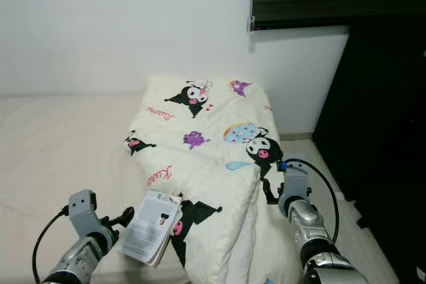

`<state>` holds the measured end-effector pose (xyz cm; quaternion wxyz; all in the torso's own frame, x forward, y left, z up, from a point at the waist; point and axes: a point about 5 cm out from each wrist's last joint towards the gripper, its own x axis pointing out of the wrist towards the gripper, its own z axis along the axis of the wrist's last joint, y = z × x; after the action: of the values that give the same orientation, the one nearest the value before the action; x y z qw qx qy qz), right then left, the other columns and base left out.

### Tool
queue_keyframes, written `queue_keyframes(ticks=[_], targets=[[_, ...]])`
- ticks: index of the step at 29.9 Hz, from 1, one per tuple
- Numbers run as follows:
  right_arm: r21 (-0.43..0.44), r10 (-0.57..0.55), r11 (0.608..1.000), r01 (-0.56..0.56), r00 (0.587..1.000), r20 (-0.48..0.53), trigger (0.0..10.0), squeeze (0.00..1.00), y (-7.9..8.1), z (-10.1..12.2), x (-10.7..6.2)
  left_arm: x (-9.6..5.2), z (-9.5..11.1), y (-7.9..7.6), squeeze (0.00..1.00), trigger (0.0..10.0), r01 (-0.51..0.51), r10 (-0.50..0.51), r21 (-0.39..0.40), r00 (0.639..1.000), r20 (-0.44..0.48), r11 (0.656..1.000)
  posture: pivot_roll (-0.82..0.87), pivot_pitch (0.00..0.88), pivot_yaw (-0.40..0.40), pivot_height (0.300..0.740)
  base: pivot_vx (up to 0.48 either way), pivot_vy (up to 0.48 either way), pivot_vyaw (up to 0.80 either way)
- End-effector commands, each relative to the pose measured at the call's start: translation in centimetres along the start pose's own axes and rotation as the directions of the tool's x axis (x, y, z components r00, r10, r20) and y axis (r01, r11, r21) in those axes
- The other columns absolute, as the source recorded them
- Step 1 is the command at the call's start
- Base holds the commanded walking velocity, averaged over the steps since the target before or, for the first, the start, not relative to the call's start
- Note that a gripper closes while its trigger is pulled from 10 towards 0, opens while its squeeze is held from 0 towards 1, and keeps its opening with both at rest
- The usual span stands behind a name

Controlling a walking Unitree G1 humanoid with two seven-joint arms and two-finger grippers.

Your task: Clean up the room

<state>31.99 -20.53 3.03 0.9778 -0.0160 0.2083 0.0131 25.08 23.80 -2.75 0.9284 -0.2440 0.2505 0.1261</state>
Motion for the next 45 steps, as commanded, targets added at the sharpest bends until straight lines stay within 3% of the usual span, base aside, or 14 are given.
queue_keyframes(ticks=[1,9,15,16,23,31,40,45], targets=[[-0.016,0.015,1.0,-0.015,1.0,0.002,10.0,0.0,0.3,0.4,0.2,-0.7,-1.0,1.6,0.0,10.0,-0.036,0.031,-0.114,0.998,-0.047,0.993,-0.1,0.0,0.013,0.725,0.0,0.0,0.0],[-0.011,0.027,1.0,-0.027,0.999,0.023,10.0,0.0,0.4,1.4,0.4,-1.3,-3.8,1.0,0.0,10.0,-0.025,-0.005,-0.199,0.989,-0.149,0.98,-0.11,0.0,0.008,0.7,0.0,0.0,0.0],[-0.013,0.033,0.999,-0.033,0.999,0.03,10.0,0.0,0.5,1.7,0.5,-1.2,-4.4,0.5,0.0,10.0,-0.041,0.004,-0.213,0.986,-0.168,0.976,-0.11,0.0,0.008,0.69,0.0,0.0,0.0],[-0.01,0.04,0.999,-0.04,0.999,0.035,10.0,0.0,0.7,1.9,0.6,-1.1,-4.5,0.1,0.0,10.0,-0.043,0.0,-0.25,0.985,-0.171,0.967,-0.11,0.0,0.003,0.685,0.0,0.0,0.0],[-0.015,0.071,0.997,-0.07,0.995,0.066,10.0,0.0,1.0,3.1,0.8,-0.6,-4.2,-1.2,0.0,10.0,-0.05,-0.004,-0.336,0.987,-0.159,0.941,-0.11,0.0,-0.009,0.66,0.0,0.0,0.0],[-0.018,0.109,0.994,-0.108,0.989,0.097,10.0,0.0,1.8,3.8,1.0,-0.4,-4.1,-1.8,0.0,10.0,-0.028,-0.027,-0.34,0.987,-0.155,0.94,-0.11,0.0,-0.01,0.63,0.0,0.0,0.0],[-0.023,0.173,0.985,-0.172,0.979,0.106,10.0,0.0,3.0,3.8,1.0,0.0,-2.8,-1.8,0.0,10.0,0.003,-0.04,-0.382,0.995,-0.087,0.924,-0.11,0.0,-0.015,0.595,0.0,0.0,0.0],[-0.028,0.21,0.978,-0.208,0.969,0.131,10.0,0.0,3.5,4.2,0.9,0.1,-2.6,-2.3,0.0,10.0,0.031,-0.064,-0.459,0.996,-0.056,0.888,-0.11,0.0,-0.014,0.57,0.0,0.0,0.0]])
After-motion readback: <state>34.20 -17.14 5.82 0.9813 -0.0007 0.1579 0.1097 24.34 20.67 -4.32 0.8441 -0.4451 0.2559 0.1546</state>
